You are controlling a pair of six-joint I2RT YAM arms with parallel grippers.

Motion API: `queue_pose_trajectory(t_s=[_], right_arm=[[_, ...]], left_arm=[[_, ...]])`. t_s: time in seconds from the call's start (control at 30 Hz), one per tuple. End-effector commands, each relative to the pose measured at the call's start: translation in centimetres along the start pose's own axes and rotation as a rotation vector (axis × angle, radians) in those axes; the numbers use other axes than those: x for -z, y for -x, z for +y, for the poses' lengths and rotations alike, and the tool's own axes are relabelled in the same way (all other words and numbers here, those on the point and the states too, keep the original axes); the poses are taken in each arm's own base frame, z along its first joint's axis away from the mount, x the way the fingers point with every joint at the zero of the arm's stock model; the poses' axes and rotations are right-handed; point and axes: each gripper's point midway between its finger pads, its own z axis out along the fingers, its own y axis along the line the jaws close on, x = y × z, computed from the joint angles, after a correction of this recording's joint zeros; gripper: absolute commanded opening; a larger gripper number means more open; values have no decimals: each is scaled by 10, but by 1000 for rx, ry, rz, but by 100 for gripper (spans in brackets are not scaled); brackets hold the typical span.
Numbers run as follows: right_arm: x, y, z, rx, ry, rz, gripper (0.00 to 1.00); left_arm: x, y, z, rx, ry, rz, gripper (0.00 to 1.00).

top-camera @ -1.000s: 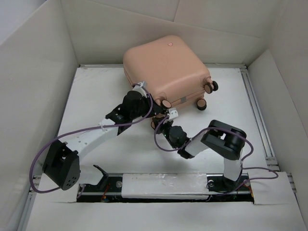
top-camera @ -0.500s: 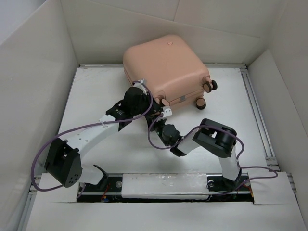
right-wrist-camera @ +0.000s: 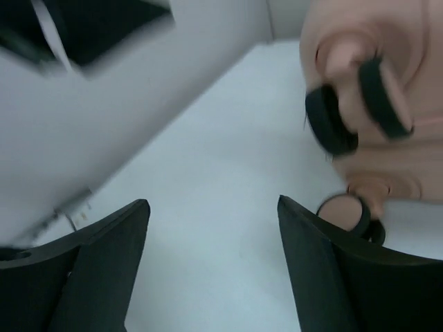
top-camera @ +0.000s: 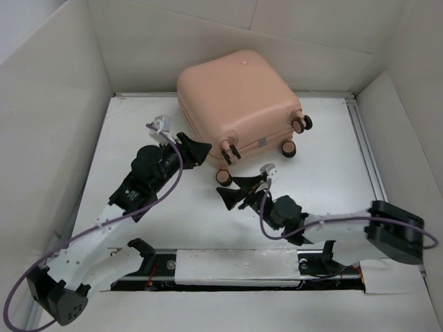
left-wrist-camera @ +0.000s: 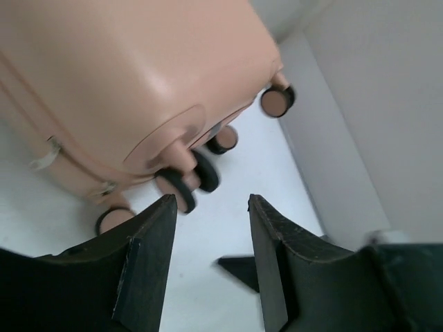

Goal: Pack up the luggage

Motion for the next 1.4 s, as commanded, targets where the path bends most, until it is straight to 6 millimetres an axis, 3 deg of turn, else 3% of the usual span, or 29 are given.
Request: queue_pose_trajectory(t_s=[0.0, 0.03, 0.07, 0.1, 0.13, 0.17, 0.2, 0.23, 0.27, 0.33, 0.37, 0.4, 0.5, 0.67, 0.73, 0.83, 0.93, 1.17, 1.3, 1.37], right_arm=[[7, 42, 0, 31, -111, -13, 80], [11, 41, -6, 78, -167, 61, 85], [16, 66, -5, 84, -183, 25, 92], [18, 76, -6, 99, -205, 24, 100], [13, 105, -2, 91, -227, -4, 100], [16, 101, -14, 138, -276, 69, 100], [14, 113, -17, 153, -299, 72, 100], [2, 139, -17, 157, -305, 59, 100], [-1, 123, -32, 205, -363, 151, 100], [-10, 125, -38, 240, -398, 204, 100], [-20, 138, -34, 245, -389, 202, 100], [-25, 119, -39, 274, -404, 280, 100], [-39, 119, -36, 299, -399, 320, 100], [-58, 89, -42, 296, -347, 409, 100], [-62, 87, -50, 299, -371, 413, 100], [-66, 91, -61, 298, -399, 415, 100], [-75, 91, -70, 283, -400, 430, 100], [-93, 75, -88, 256, -370, 493, 100], [-97, 67, -98, 244, -370, 517, 98], [-98, 63, -100, 245, -373, 526, 91]], left_arm=[[1, -44, 62, -60, 163, 59, 41], [1, -66, 81, -63, 195, 97, 40], [2, -77, 85, -67, 194, 112, 38], [-1, -79, 87, -65, 179, 94, 38], [-2, -83, 91, -65, 174, 88, 38], [-2, -95, 97, -53, 164, 103, 38], [-8, -94, 88, -47, 108, 86, 38], [-13, -98, 87, -49, 100, 91, 38], [-17, -103, 84, -52, 89, 101, 40], [-29, -102, 81, -84, 90, 103, 44], [-37, -113, 91, -98, 122, 144, 46], [-45, -107, 87, -110, 125, 135, 47], [-60, -110, 94, -123, 147, 135, 47], [-77, -97, 103, -182, 201, 67, 49], [-85, -93, 110, -198, 240, 52, 49], [-89, -92, 122, -228, 295, 40, 49], [-97, -88, 118, -222, 276, 13, 52], [-107, -87, 125, -232, 295, -22, 54], [-111, -94, 137, -239, 328, -19, 41], [-113, -96, 138, -239, 329, -17, 26]])
